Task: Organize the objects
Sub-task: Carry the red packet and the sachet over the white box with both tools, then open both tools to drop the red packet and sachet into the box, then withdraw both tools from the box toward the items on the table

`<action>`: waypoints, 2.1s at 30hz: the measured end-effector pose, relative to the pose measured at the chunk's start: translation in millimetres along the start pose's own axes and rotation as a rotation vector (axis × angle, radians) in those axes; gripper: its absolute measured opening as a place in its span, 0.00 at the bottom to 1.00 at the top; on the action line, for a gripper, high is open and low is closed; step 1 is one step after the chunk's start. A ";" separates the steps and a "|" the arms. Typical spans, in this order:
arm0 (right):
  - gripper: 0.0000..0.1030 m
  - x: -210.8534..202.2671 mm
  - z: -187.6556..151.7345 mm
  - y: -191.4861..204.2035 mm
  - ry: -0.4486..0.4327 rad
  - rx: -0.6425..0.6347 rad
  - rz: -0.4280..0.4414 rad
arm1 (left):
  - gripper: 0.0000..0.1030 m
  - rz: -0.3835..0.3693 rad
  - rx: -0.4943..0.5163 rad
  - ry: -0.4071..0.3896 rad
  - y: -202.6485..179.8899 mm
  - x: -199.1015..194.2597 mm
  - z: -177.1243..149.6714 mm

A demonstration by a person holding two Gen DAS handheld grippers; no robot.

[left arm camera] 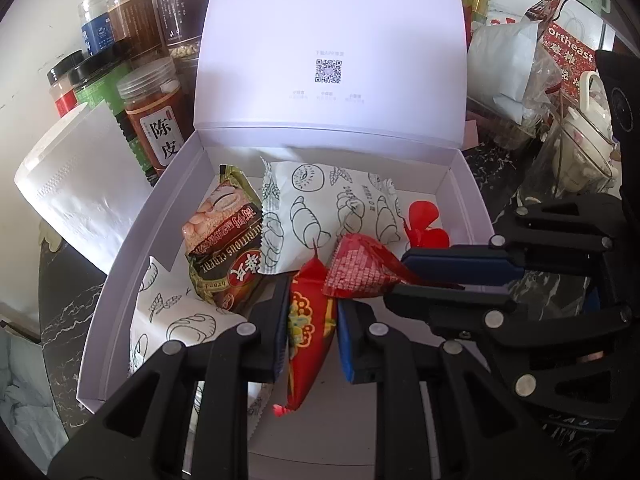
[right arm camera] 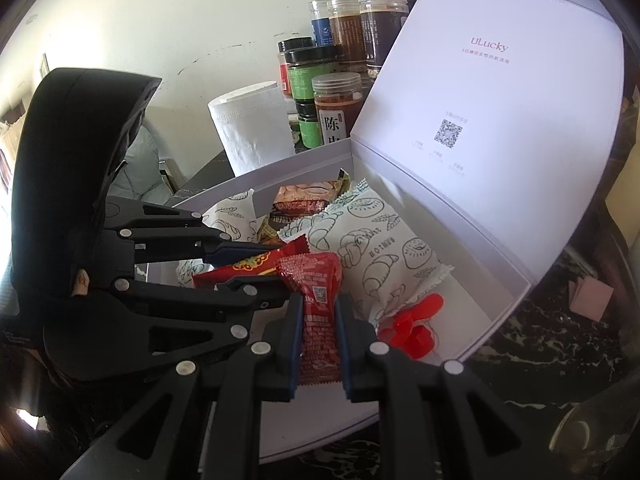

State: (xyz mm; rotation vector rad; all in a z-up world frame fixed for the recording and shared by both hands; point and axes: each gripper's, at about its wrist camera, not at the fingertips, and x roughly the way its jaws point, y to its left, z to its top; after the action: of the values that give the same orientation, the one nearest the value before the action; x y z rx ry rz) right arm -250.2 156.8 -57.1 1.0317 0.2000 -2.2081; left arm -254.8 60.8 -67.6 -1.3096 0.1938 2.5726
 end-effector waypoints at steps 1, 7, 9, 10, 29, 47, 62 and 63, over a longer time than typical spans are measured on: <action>0.15 1.5 -0.5 -0.7 0.007 0.002 -0.006 | 0.19 -0.001 0.002 0.005 -0.6 1.1 -0.6; 0.17 5.0 -5.4 -4.9 0.026 0.017 -0.024 | 0.19 0.019 0.011 0.016 -4.7 7.1 -3.9; 0.18 4.3 -6.0 -4.3 0.028 0.009 -0.034 | 0.19 0.026 0.012 0.016 -5.9 7.3 -3.4; 0.19 4.2 -6.0 -3.6 0.032 0.005 -0.040 | 0.20 0.032 0.010 0.016 -6.5 6.9 -2.9; 0.27 -21.4 -5.5 -1.4 0.025 0.019 -0.090 | 0.53 0.156 0.017 -0.026 -12.1 -28.9 0.9; 0.41 -76.5 -6.8 16.6 -0.048 0.026 -0.154 | 0.68 0.184 -0.040 -0.112 -7.8 -81.1 -3.9; 0.55 -132.4 -11.1 45.0 -0.152 0.031 -0.216 | 0.77 0.197 -0.077 -0.202 -11.3 -144.0 -16.8; 0.56 -136.4 -12.6 48.3 -0.158 0.029 -0.219 | 0.77 0.200 -0.078 -0.206 -12.2 -148.0 -18.7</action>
State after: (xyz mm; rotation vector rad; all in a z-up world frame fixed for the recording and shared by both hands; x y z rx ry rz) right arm -149.7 196.1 40.2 0.8800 0.2191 -2.4854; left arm -153.1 44.7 41.1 -1.0889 0.1961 2.8887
